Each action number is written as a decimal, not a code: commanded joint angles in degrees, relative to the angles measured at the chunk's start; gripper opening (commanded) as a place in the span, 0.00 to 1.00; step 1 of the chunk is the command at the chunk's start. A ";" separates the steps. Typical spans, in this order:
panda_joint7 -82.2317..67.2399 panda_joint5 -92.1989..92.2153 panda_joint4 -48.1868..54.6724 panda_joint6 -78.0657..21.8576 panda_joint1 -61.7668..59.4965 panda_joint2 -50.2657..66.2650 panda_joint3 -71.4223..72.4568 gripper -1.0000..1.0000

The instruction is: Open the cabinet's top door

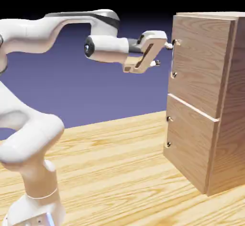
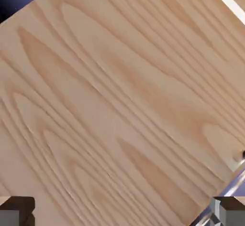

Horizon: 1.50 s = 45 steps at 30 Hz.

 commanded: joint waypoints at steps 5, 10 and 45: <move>4.74 12.46 2.45 -0.38 -4.42 -1.53 4.79 1.00; 9.48 24.93 4.91 -0.77 -8.85 -3.07 9.58 1.00; -8.97 34.61 0.65 -10.73 17.13 14.97 -13.20 0.00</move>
